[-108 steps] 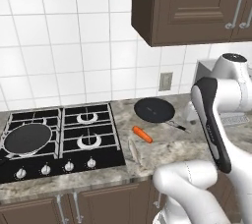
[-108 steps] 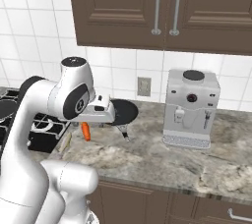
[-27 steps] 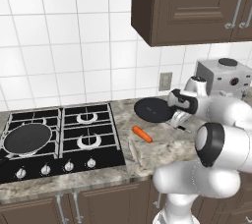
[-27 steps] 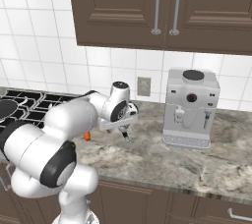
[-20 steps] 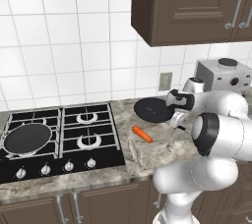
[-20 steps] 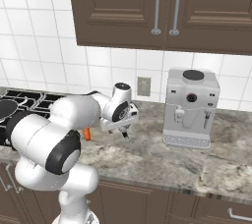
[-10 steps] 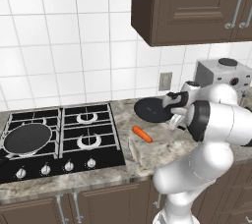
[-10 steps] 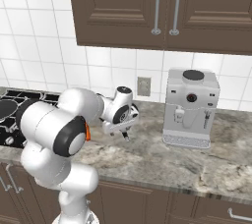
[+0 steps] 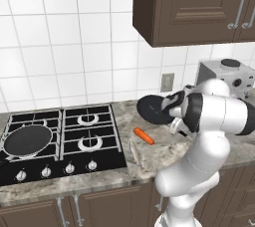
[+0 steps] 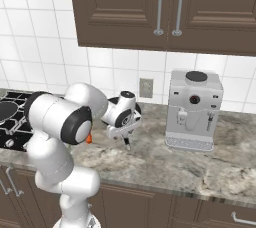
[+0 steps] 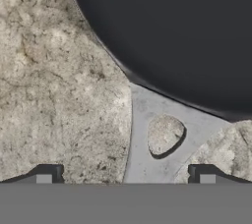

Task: Place both pans onto different burners. Then place the carrot and the fish on different pans.

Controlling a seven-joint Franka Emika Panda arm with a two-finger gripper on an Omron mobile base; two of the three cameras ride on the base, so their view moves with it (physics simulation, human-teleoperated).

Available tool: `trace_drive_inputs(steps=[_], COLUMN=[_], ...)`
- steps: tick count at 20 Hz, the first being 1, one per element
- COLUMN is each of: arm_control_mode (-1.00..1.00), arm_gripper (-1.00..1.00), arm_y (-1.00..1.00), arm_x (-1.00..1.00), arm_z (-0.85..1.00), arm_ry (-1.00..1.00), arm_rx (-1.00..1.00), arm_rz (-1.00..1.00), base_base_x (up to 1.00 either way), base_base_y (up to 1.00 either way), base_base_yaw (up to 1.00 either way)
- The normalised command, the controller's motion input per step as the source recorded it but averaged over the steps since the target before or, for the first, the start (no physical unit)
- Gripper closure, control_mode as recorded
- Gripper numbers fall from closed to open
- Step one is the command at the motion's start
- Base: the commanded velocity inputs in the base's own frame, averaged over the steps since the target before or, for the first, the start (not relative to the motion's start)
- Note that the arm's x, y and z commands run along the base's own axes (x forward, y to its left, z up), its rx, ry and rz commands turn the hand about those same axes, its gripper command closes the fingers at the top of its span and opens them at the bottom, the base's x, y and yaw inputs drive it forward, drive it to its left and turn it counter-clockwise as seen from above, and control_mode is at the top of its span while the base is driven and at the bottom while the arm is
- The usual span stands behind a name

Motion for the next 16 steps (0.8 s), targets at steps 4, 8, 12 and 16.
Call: trace_drive_inputs(steps=[4,8,12,16], arm_control_mode=[-1.00,-1.00,-1.00,-1.00], arm_gripper=[-1.00,-1.00,-1.00,1.00], arm_y=[-0.01,0.00,-0.01,0.00], arm_x=[0.16,0.12,0.06,0.00], arm_z=[-0.19,-0.17,-0.14,0.00], arm_ry=[0.00,0.00,0.00,0.00], arm_rx=[0.00,0.00,0.00,0.06], arm_rz=[0.06,0.05,0.05,0.06], base_base_x=[0.00,0.00,0.00,0.00], base_base_y=[0.00,0.00,0.00,0.00], base_base_yaw=[0.00,0.00,0.00,0.00])
